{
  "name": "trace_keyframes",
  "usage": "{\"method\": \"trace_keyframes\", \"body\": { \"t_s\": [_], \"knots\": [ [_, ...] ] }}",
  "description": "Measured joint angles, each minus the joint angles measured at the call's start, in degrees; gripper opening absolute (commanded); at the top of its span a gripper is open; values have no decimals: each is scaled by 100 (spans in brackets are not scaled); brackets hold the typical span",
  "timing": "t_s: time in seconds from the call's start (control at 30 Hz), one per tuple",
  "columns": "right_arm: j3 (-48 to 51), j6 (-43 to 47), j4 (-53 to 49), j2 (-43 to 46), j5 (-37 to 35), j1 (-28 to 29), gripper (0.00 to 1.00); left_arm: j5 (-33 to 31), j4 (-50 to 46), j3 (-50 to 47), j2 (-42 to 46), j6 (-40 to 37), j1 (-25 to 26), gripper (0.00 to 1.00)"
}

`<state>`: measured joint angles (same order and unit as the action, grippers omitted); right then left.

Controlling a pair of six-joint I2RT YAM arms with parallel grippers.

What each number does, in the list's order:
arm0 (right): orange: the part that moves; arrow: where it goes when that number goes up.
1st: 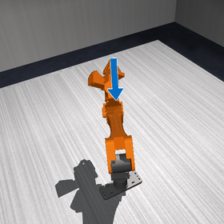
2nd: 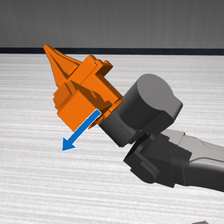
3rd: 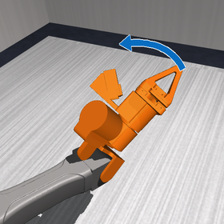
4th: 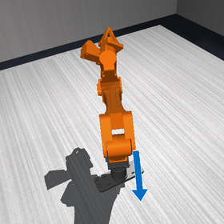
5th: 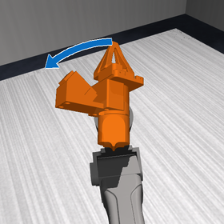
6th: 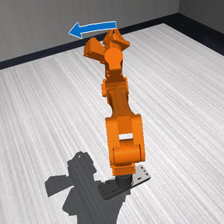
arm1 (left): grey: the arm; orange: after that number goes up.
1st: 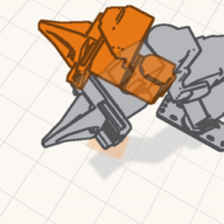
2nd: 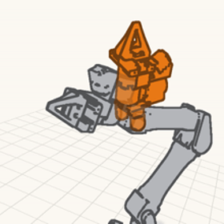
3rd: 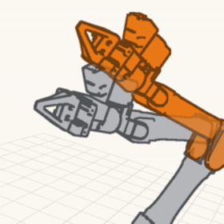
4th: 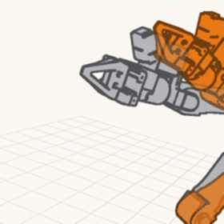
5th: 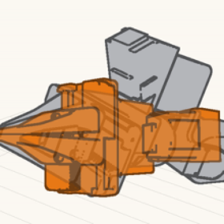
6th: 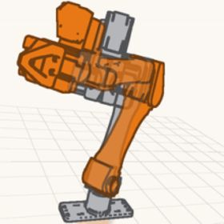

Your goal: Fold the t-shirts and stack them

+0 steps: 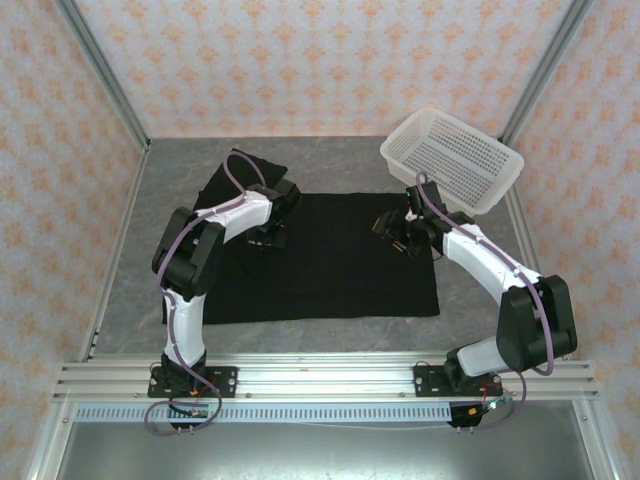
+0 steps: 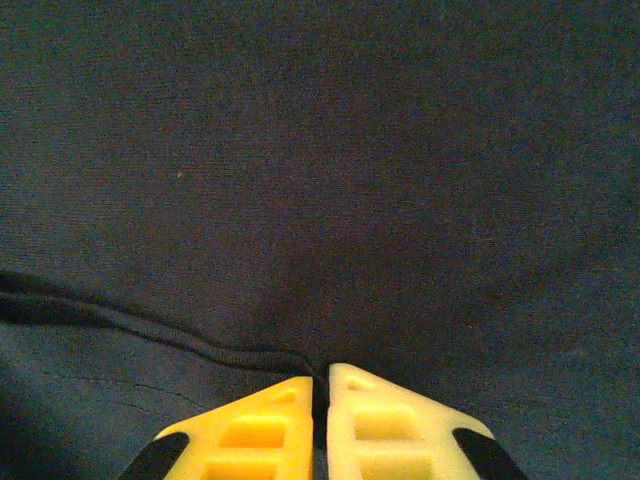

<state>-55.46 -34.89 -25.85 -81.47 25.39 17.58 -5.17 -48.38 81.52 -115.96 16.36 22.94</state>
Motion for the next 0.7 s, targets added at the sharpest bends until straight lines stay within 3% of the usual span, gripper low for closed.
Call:
{"method": "trace_keyframes", "body": {
  "t_s": [0.5, 0.7],
  "knots": [
    [90, -63, 22, 0, 20, 0, 58, -133, -28, 0, 151, -2, 0, 11],
    [129, -87, 28, 35, 28, 0, 58, -142, -35, 0, 151, 0, -7, 17]
  ]
}}
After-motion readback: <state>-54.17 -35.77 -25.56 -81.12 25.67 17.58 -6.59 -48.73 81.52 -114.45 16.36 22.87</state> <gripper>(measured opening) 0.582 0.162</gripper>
